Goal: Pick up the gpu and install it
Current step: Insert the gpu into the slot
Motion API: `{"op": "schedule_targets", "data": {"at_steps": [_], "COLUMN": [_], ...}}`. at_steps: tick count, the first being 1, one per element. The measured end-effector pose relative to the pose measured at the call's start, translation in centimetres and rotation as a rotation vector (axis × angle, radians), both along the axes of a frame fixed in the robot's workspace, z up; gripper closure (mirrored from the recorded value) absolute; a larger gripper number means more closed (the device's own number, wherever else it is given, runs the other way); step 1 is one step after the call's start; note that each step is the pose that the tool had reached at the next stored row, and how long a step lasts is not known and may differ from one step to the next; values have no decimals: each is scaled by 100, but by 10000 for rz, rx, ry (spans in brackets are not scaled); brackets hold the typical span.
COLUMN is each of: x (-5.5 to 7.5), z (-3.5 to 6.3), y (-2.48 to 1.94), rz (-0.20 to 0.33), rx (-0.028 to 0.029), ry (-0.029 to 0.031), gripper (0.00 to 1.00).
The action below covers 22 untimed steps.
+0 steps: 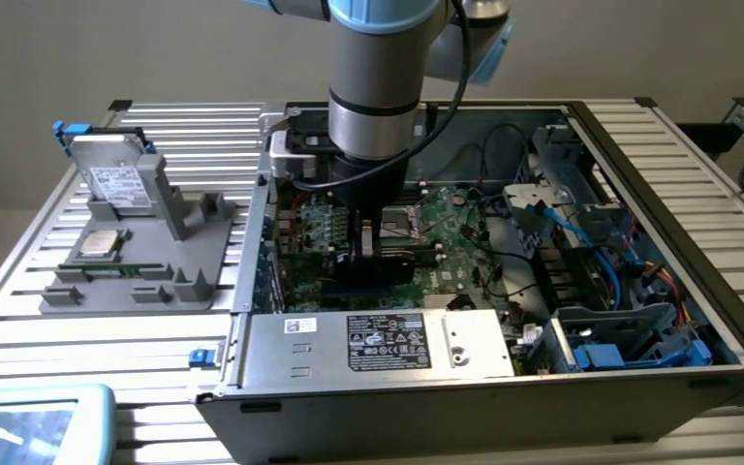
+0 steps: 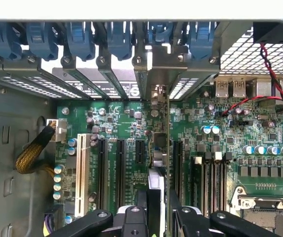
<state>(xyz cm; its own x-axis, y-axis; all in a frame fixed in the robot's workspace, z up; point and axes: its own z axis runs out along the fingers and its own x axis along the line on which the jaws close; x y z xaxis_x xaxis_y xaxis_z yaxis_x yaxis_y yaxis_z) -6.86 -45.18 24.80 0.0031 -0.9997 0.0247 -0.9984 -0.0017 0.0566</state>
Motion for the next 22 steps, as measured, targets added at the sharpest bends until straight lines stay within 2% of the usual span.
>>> {"op": "schedule_targets", "data": {"at_steps": [7, 22], "x": [-1, 3], "z": [-3, 5], "y": [-10, -15], "rz": [47, 111], "rx": [69, 69], "ry": [-1, 0], "gripper": [73, 73]}}
